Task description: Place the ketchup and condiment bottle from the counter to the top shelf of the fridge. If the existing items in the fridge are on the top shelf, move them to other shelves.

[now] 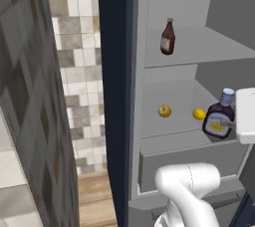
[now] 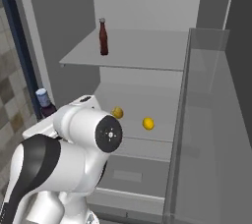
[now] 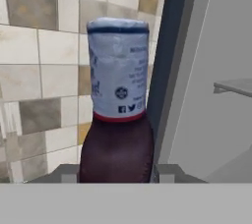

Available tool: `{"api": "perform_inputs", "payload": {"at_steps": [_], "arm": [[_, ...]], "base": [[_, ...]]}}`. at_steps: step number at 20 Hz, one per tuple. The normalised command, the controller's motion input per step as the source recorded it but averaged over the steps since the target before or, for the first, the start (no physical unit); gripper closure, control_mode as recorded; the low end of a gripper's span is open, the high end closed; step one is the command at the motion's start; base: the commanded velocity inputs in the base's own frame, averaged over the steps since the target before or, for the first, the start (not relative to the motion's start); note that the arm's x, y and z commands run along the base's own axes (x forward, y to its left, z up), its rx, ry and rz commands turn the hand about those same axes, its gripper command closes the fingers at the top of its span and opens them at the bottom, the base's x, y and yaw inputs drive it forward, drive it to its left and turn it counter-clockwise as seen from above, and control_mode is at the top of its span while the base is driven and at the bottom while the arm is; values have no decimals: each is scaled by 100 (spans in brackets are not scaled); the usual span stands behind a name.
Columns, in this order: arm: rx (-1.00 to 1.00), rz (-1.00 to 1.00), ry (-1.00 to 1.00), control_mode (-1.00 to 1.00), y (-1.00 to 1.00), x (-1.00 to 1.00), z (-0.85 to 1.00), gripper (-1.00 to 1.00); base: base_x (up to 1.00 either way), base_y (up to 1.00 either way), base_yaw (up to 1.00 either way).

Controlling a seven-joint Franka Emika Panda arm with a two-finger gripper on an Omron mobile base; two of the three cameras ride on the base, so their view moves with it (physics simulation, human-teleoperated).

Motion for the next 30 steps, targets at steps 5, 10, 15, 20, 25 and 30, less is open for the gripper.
{"api": "perform_inputs", "payload": {"at_steps": [5,10,15,20,25,30], "arm": [[3,-9,-5,-100,-25,4,18,100],[12,-33,-17,-100,-54,11,61,100],[18,-30,-4,-100,-57,33,82,100],[16,-19,1,-100,-40,65,64,100],[5,-3,4,-100,-8,74,18,100],[-1,0,10,-100,0,95,0,100]], "base": [[15,-11,0],[0,0,0],[0,0,0],[0,0,0],[0,0,0],[0,0,0]]}}
